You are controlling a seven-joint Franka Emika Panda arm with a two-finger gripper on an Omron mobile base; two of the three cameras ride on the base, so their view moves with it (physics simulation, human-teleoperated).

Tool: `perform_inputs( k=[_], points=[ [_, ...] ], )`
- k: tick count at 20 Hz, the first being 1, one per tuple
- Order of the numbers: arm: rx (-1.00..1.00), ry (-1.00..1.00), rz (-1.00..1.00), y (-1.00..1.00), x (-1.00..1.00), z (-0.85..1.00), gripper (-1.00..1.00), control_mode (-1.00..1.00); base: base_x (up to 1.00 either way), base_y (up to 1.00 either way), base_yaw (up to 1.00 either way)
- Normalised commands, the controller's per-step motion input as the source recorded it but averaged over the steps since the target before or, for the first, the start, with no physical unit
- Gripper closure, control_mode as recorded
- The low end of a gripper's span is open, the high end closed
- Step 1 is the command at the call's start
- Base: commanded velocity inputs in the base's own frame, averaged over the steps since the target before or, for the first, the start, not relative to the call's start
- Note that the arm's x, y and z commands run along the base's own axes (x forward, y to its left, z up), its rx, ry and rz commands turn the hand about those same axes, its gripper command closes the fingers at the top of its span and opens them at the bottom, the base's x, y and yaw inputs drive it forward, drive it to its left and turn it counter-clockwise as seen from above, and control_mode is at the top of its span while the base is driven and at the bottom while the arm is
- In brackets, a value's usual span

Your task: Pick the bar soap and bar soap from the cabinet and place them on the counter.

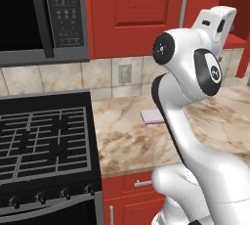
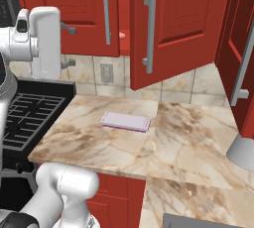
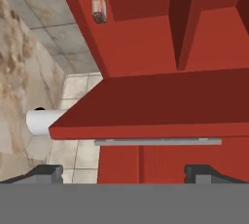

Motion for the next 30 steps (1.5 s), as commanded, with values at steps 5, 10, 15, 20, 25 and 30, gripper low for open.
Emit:
perform_inputs(
  k=[5,10,15,20,25,30],
  points=[
    [0.04,-0.07,0.01,-0.16,0.04,-0.06,-1.0,-1.0,0.0,0.0,0.0],
    [0.02,-0.07,0.03,-0.1,0.02,-0.03,-1.0,-1.0,0.0,0.0,0.0],
    [0.0,-0.02,0.02,-0.02,0.13,-0.03,-1.0,-1.0,0.0,0.0,0.0],
    [0.0,0.0,0.01,0.0,0.22,-0.01,-1.0,-1.0,0.0,0.0,0.0],
    [0.0,0.0,0.0,-0.02,0.19,-0.01,-1.0,-1.0,0.0,0.0,0.0],
    [0.0,0.0,0.0,-0.05,0.24,-0.02,-1.0,-1.0,0.0,0.0,0.0]
  ],
)
